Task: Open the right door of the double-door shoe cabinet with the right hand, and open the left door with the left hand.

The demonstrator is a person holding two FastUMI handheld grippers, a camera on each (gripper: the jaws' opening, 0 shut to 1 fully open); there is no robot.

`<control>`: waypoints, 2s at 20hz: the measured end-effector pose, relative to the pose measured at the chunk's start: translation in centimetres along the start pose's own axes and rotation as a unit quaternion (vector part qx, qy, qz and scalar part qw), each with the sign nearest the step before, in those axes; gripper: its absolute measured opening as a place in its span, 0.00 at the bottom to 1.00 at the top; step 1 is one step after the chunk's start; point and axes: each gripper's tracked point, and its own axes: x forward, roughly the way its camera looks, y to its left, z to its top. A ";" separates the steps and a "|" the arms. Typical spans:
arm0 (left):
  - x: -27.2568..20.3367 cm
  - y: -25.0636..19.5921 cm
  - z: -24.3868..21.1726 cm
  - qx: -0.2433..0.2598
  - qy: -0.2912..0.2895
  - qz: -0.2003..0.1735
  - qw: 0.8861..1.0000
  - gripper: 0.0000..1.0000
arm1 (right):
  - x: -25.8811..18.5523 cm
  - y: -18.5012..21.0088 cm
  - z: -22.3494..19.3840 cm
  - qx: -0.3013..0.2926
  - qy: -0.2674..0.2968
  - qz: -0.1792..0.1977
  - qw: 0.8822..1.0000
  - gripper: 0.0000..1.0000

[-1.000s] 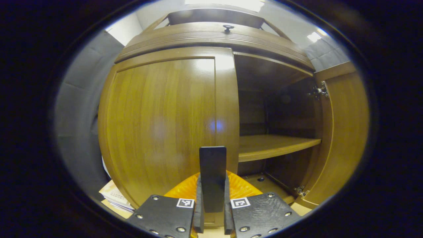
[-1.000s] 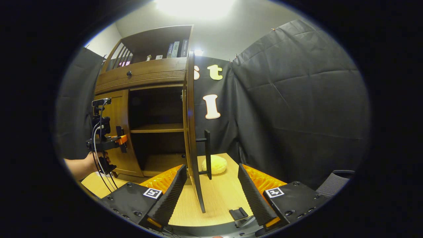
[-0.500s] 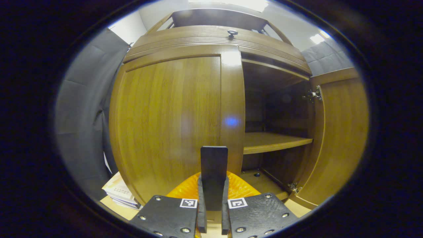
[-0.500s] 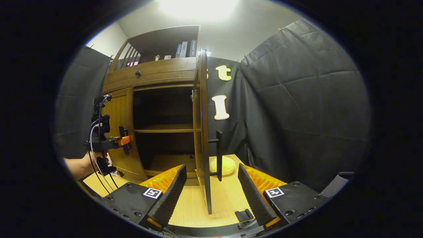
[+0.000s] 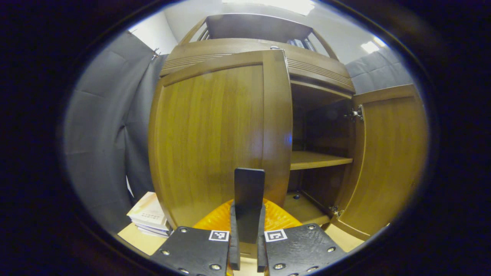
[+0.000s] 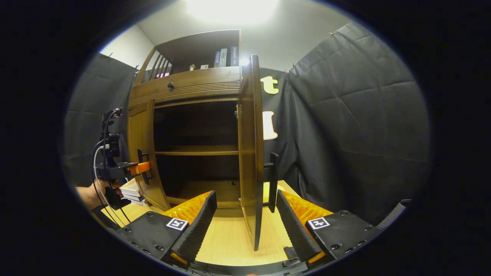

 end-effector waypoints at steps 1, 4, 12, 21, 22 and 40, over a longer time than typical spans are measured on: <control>-0.5 0.2 0.0 0.000 0.001 0.000 1.000 0.20 | 0.1 0.3 0.1 -0.001 -0.001 0.004 1.000 0.98; -2.3 1.2 -0.2 -0.004 0.005 0.003 1.000 0.16 | 0.4 1.4 0.1 -0.003 -0.005 0.015 1.000 0.98; -7.5 4.9 -0.2 -0.008 0.007 0.016 1.000 0.21 | 1.5 5.0 0.2 -0.005 -0.013 0.050 0.999 0.93; -11.2 9.1 -0.3 -0.007 0.004 0.036 0.999 0.20 | 2.5 10.2 -0.1 -0.010 -0.017 0.095 0.995 0.98; -11.6 9.7 -0.4 -0.006 0.003 0.037 0.999 0.20 | 2.7 10.7 -0.3 -0.012 -0.016 0.099 0.995 0.98; -15.5 21.9 -0.5 -0.011 -0.016 0.084 0.996 0.08 | 4.4 20.0 -1.7 -0.021 -0.014 0.136 0.990 0.98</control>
